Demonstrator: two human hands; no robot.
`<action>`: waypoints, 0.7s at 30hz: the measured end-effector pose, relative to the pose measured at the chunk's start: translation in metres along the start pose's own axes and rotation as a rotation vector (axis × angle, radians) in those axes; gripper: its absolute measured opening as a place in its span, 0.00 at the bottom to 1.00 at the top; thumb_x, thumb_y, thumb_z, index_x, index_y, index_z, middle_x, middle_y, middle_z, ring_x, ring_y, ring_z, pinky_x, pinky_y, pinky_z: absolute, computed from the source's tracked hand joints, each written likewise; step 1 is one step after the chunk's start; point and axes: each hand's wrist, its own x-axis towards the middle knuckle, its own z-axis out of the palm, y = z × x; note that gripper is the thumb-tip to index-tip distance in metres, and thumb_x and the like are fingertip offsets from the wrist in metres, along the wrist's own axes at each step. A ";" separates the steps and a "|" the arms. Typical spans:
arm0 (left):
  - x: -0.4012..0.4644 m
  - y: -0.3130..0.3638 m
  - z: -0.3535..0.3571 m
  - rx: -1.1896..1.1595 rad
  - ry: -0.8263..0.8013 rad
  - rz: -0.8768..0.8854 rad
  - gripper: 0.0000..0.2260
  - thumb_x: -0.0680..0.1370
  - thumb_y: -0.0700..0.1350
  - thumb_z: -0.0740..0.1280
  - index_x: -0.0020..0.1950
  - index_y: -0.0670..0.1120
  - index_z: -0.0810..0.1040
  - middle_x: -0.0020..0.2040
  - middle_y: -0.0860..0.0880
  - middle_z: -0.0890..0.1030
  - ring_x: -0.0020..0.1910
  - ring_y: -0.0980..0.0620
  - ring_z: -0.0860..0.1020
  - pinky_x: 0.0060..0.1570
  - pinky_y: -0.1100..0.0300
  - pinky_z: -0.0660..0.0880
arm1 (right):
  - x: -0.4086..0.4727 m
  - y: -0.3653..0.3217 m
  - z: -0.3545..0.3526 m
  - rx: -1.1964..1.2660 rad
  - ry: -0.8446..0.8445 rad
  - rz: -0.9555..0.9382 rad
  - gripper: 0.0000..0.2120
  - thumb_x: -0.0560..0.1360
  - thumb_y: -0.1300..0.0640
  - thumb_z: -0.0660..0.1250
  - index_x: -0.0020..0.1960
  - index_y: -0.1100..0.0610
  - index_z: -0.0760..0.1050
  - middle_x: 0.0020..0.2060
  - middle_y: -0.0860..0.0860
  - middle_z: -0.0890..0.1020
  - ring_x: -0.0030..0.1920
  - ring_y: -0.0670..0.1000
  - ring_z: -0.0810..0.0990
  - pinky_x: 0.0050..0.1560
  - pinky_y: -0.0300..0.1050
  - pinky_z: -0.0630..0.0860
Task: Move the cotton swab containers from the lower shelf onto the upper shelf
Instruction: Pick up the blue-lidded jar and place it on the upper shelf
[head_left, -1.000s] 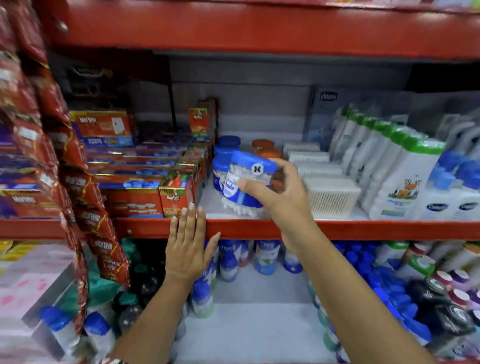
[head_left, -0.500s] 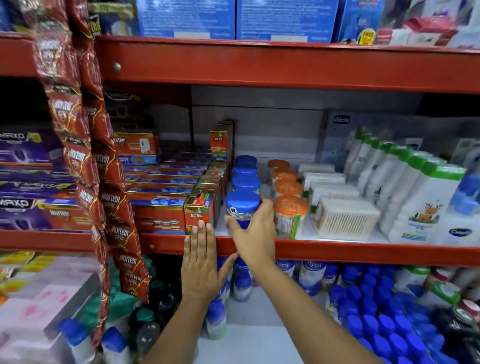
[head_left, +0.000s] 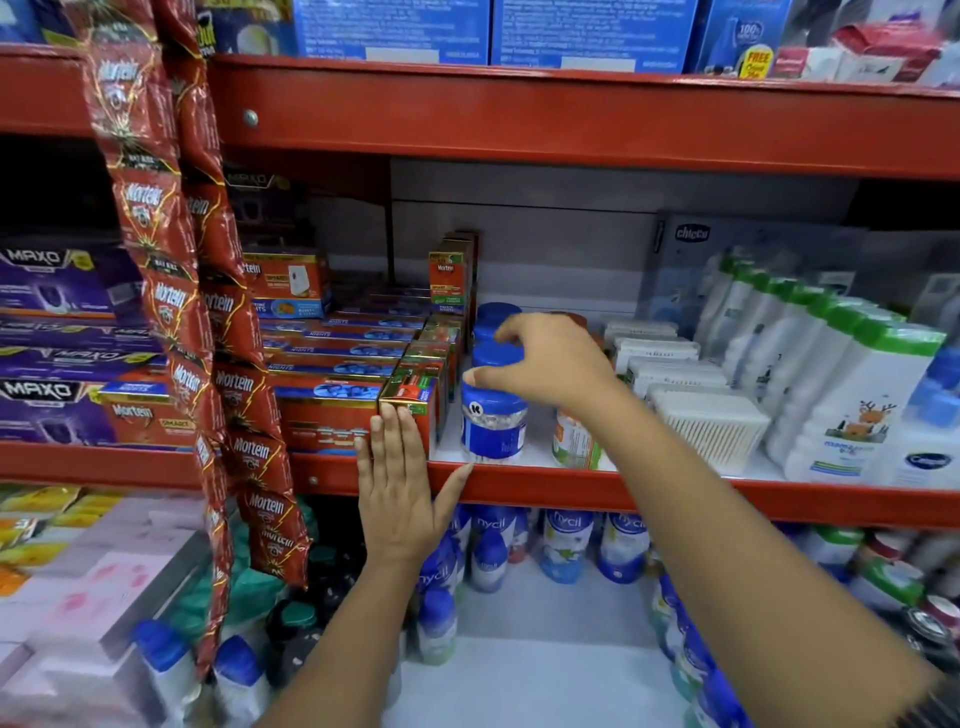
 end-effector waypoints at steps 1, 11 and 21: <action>0.001 -0.002 0.001 0.011 -0.004 0.006 0.36 0.81 0.65 0.45 0.79 0.42 0.39 0.79 0.45 0.39 0.78 0.48 0.41 0.77 0.50 0.42 | 0.007 -0.001 -0.005 -0.072 -0.076 0.006 0.30 0.66 0.33 0.69 0.54 0.58 0.78 0.50 0.53 0.82 0.48 0.53 0.80 0.48 0.49 0.78; -0.001 -0.008 0.009 0.086 0.038 0.085 0.36 0.82 0.64 0.45 0.79 0.40 0.41 0.79 0.44 0.41 0.79 0.47 0.43 0.76 0.49 0.45 | 0.031 -0.012 -0.009 -0.259 -0.424 0.015 0.24 0.62 0.37 0.75 0.39 0.56 0.73 0.40 0.52 0.77 0.36 0.50 0.77 0.39 0.46 0.78; -0.001 -0.009 0.012 0.116 0.086 0.109 0.36 0.82 0.63 0.46 0.79 0.40 0.42 0.79 0.44 0.41 0.79 0.47 0.44 0.77 0.50 0.44 | 0.030 -0.014 -0.008 -0.329 -0.396 -0.074 0.33 0.61 0.37 0.75 0.59 0.55 0.77 0.56 0.50 0.79 0.53 0.53 0.79 0.54 0.52 0.80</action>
